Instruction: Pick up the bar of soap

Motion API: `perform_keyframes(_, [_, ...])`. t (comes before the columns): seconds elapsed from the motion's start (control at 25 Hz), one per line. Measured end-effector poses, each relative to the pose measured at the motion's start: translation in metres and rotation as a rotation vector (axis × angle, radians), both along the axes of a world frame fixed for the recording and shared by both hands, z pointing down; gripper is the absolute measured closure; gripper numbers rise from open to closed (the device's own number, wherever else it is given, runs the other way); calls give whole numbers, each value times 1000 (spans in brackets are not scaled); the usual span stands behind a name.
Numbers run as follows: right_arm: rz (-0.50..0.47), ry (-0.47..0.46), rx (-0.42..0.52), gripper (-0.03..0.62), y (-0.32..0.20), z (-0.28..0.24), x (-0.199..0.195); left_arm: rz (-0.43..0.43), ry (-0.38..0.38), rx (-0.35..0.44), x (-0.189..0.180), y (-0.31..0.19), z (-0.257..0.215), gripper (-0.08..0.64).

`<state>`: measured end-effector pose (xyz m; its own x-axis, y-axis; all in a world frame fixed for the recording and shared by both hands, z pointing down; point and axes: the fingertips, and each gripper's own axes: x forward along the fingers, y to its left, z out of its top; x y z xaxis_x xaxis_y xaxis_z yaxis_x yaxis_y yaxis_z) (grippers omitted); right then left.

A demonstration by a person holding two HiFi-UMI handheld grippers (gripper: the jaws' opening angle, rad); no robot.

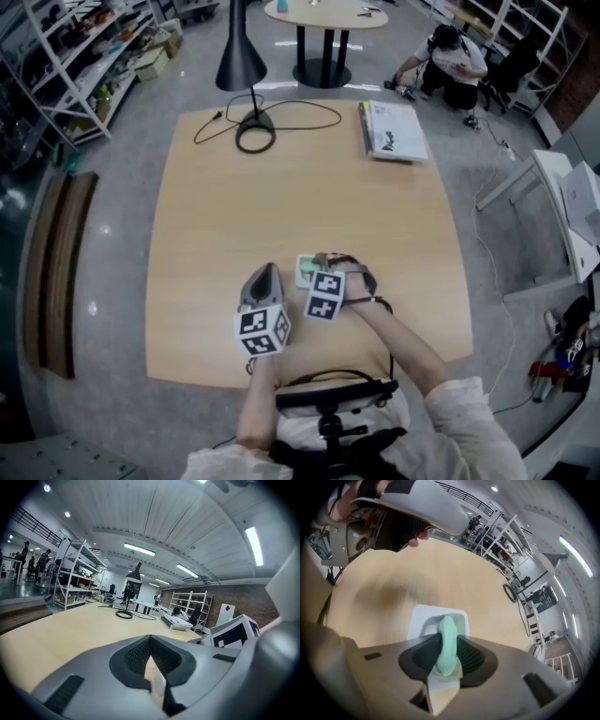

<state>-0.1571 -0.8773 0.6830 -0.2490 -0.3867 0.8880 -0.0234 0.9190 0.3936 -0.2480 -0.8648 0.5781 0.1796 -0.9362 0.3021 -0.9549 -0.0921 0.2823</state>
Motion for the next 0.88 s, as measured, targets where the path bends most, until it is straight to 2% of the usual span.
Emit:
perform_keyframes(0.2, [5, -16, 0, 479, -4, 1, 0, 5, -12, 3, 2, -2, -1, 554])
perform_keyframes(0.32, [70, -99, -46, 479, -6, -2, 1, 4, -18, 12, 1, -1, -5, 554])
perform_keyframes(0.44, [180, -237, -78, 480, -9, -25, 11, 7, -30, 31, 2, 0, -14, 554])
perform_keyframes(0.6, [289, -457, -34, 479, -20, -83, 26, 12, -35, 60, 4, -5, -27, 554])
perform_keyframes(0.8, [544, -834, 14, 479, -40, -148, 72, 33, -39, 97, 13, -14, -41, 554])
perform_keyframes(0.88, [658, -930, 57, 480, -48, -151, 100, 34, -29, 103, 16, -16, -44, 554])
